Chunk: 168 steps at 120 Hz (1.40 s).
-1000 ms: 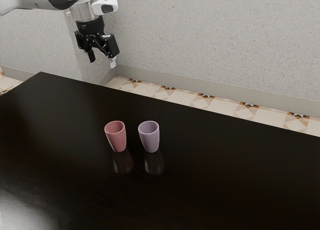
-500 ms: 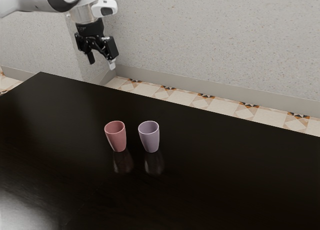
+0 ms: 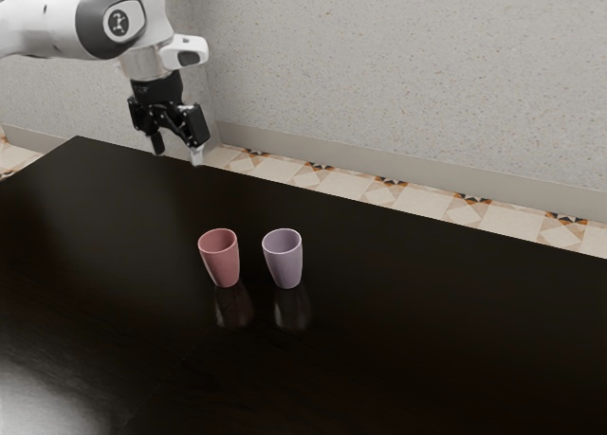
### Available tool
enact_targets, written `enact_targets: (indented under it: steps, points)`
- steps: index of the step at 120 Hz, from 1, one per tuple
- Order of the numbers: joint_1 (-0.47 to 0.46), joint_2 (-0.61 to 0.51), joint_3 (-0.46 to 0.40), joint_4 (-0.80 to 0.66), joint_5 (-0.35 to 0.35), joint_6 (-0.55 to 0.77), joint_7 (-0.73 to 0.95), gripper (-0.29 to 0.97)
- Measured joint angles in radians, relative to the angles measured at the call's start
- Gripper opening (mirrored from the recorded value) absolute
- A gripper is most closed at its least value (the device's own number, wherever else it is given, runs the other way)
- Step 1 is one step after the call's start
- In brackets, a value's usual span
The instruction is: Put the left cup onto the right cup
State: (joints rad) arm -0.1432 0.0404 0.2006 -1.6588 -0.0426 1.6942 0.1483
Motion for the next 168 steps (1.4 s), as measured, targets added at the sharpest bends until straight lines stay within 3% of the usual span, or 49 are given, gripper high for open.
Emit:
enact_targets:
  steps: [67,104,138,168]
  points:
    - [0.086,-0.004,0.034,-0.153,-0.003,0.144,0.013,0.68]
    - [0.036,0.081,0.034,-0.142,-0.004,0.194,0.04,0.68]
    - [0.042,0.125,0.034,-0.14,-0.008,0.245,0.062,0.44]
    - [0.043,0.162,0.034,-0.139,-0.024,0.282,0.074,0.38]
